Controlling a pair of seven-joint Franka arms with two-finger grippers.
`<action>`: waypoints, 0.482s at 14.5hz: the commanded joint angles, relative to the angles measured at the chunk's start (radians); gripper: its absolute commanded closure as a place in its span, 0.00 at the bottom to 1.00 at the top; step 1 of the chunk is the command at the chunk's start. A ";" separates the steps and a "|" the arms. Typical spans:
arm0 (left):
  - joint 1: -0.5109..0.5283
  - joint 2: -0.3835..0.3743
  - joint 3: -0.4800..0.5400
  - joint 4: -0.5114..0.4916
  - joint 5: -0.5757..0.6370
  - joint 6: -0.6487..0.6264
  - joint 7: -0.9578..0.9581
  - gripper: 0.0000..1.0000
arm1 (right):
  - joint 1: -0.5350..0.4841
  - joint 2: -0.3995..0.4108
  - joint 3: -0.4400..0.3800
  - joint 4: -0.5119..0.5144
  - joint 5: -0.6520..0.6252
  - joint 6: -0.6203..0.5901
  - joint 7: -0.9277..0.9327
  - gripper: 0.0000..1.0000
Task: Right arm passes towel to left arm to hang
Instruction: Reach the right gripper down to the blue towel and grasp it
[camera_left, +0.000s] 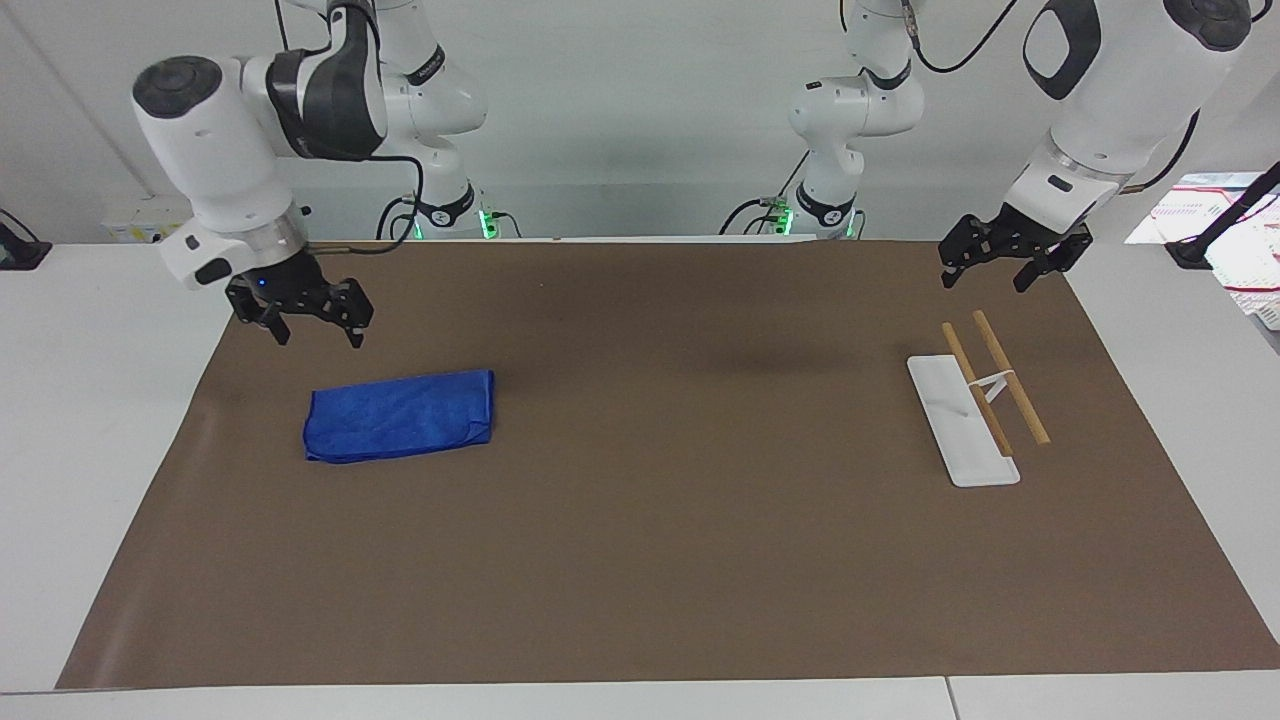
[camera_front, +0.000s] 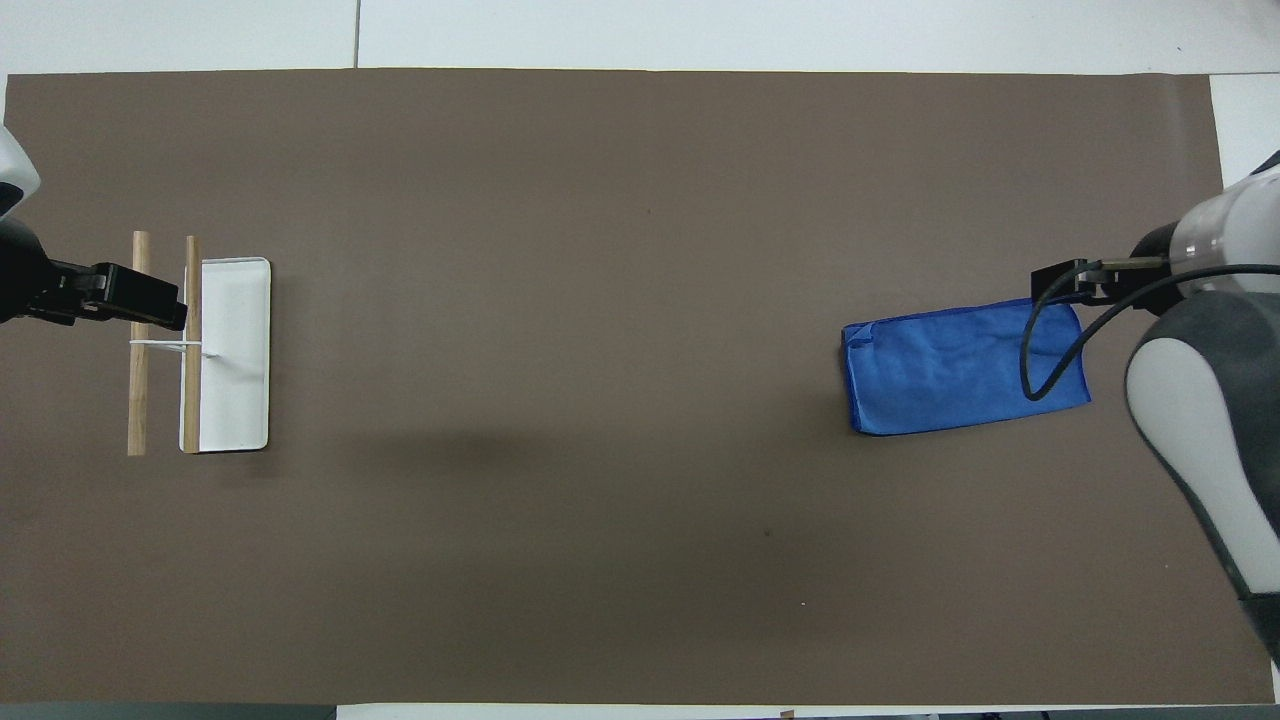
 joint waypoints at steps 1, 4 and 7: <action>0.002 -0.008 -0.001 -0.011 0.017 0.009 0.009 0.00 | -0.032 0.012 0.003 -0.171 0.008 0.212 -0.075 0.00; 0.002 -0.007 -0.001 -0.010 0.017 0.009 0.009 0.00 | -0.054 0.040 0.003 -0.313 0.017 0.403 -0.167 0.00; 0.002 -0.008 -0.001 -0.010 0.017 0.009 0.009 0.00 | -0.080 0.086 0.003 -0.342 0.024 0.441 -0.251 0.00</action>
